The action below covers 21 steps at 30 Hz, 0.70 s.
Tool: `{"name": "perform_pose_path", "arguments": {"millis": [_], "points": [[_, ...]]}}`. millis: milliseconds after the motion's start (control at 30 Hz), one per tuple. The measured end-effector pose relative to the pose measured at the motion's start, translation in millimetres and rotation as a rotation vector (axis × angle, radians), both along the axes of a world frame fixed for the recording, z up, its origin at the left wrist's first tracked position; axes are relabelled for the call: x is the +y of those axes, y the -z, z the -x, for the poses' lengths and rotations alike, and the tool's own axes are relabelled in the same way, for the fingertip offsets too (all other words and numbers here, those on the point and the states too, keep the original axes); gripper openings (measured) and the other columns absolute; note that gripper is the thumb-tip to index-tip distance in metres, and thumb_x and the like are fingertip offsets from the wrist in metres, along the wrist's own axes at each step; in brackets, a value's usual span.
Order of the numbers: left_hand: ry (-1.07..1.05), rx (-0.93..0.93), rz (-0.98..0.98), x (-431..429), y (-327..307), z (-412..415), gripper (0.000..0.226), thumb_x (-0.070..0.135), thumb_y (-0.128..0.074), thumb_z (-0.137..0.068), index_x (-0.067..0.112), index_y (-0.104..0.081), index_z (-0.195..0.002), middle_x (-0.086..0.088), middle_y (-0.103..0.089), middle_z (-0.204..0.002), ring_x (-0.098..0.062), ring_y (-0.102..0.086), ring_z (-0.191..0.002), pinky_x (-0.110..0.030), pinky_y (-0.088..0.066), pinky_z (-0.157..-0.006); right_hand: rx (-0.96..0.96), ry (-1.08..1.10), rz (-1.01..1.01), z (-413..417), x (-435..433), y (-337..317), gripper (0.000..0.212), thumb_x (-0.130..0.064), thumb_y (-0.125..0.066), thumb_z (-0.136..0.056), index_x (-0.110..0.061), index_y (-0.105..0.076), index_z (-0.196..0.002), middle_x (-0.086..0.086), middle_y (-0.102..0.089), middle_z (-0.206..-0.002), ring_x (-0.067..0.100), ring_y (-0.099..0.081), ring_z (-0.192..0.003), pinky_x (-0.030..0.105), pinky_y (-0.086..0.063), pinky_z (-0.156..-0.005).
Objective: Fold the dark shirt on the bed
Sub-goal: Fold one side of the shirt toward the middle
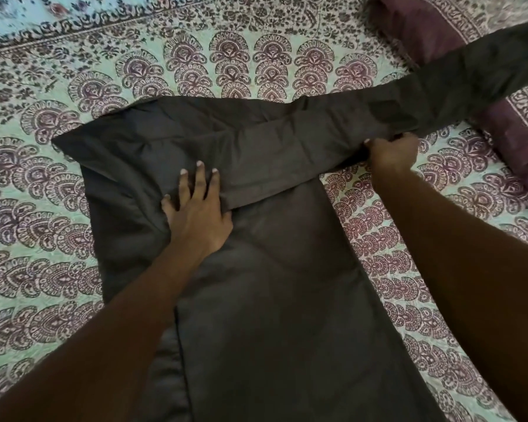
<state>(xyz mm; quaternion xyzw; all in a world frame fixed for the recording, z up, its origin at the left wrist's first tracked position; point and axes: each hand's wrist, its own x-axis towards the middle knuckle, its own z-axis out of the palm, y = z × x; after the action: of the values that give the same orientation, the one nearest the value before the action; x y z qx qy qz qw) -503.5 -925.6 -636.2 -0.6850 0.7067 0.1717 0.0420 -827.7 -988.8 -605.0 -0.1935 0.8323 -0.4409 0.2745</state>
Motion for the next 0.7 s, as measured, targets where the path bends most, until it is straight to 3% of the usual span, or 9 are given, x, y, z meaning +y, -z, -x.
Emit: {"name": "perform_pose_path", "arguments": {"millis": [100,167,200,267,300,400,500,600,700], "points": [[0.056,0.051,0.057,10,-1,-4,0.085,0.049,-0.052,-0.098,0.03,-0.004,-0.166,0.004,0.012,-0.174,-0.026,0.007,-0.161,-0.06,-0.013,-0.125,0.502,-0.306,-0.14,-31,26,2,0.072,-0.019,-0.065,-0.088,-0.001,-0.036,-0.152,0.025,-0.035,-0.153,0.041,-0.043,-0.137,0.048,-0.041,-0.113],[0.045,0.066,0.079,20,-1,-7,0.082,0.052,-0.051,-0.098,0.032,-0.008,-0.165,0.003,0.009,-0.175,-0.026,0.006,-0.161,-0.057,-0.011,-0.126,0.832,-0.67,-0.133,-59,45,5,0.067,-0.031,-0.061,-0.094,-0.009,-0.039,-0.153,0.023,-0.032,-0.157,0.042,-0.036,-0.142,0.053,-0.037,-0.112],[0.038,0.076,0.059,22,0,-8,0.079,0.053,-0.049,-0.099,0.033,-0.009,-0.165,0.003,0.008,-0.175,-0.026,0.006,-0.161,-0.056,-0.01,-0.126,0.909,-0.907,-0.104,-71,51,7,0.063,-0.036,-0.058,-0.097,-0.014,-0.041,-0.154,0.02,-0.032,-0.16,0.04,-0.033,-0.146,0.054,-0.035,-0.113],[0.041,0.09,0.0,21,2,-10,0.076,0.053,-0.046,-0.102,0.034,-0.008,-0.165,0.003,0.009,-0.175,-0.026,0.007,-0.161,-0.055,-0.007,-0.128,0.92,-1.297,-0.084,-92,54,13,0.057,-0.045,-0.05,-0.103,-0.024,-0.042,-0.156,0.011,-0.032,-0.164,0.032,-0.028,-0.151,0.052,-0.033,-0.116],[0.049,0.096,-0.023,18,2,-11,0.076,0.052,-0.046,-0.102,0.034,-0.007,-0.165,0.004,0.01,-0.175,-0.025,0.008,-0.161,-0.054,-0.005,-0.128,0.892,-1.372,-0.111,-101,53,15,0.055,-0.049,-0.047,-0.104,-0.027,-0.043,-0.155,0.007,-0.031,-0.165,0.027,-0.027,-0.153,0.052,-0.031,-0.117],[0.04,0.199,-0.04,14,-6,-9,0.079,0.048,-0.052,-0.101,0.033,-0.009,-0.165,0.004,0.008,-0.175,-0.024,0.007,-0.161,-0.053,-0.004,-0.128,0.881,-1.257,-0.199,-123,45,19,0.056,-0.056,-0.039,-0.105,-0.025,-0.047,-0.15,0.007,-0.032,-0.165,0.028,-0.026,-0.152,0.054,-0.025,-0.119],[-0.035,0.281,0.09,40,-15,-13,0.073,0.041,-0.053,-0.101,0.028,-0.019,-0.164,0.001,-0.001,-0.175,-0.021,0.001,-0.162,-0.049,-0.008,-0.129,0.971,-1.226,-0.192,-156,50,16,0.061,-0.059,-0.033,-0.104,-0.021,-0.044,-0.151,0.014,-0.029,-0.165,0.038,-0.022,-0.153,0.058,-0.02,-0.121],[-0.204,0.242,0.237,98,-17,-24,0.065,0.035,-0.055,-0.099,0.023,-0.035,-0.159,-0.002,-0.013,-0.174,-0.021,-0.009,-0.161,-0.048,-0.015,-0.128,0.989,-1.486,0.025,-195,74,16,0.061,-0.058,-0.035,-0.104,-0.026,-0.04,-0.156,0.011,-0.026,-0.168,0.036,-0.022,-0.155,0.056,-0.028,-0.117],[-0.356,0.199,0.184,171,-8,-39,0.064,0.032,-0.057,-0.097,0.024,-0.038,-0.157,-0.002,-0.012,-0.174,-0.022,-0.01,-0.161,-0.053,-0.018,-0.126,0.918,-1.681,0.036,-217,90,22,0.058,-0.06,-0.036,-0.104,-0.033,-0.042,-0.155,0.007,-0.027,-0.168,0.03,-0.024,-0.155,0.052,-0.03,-0.117]]}}
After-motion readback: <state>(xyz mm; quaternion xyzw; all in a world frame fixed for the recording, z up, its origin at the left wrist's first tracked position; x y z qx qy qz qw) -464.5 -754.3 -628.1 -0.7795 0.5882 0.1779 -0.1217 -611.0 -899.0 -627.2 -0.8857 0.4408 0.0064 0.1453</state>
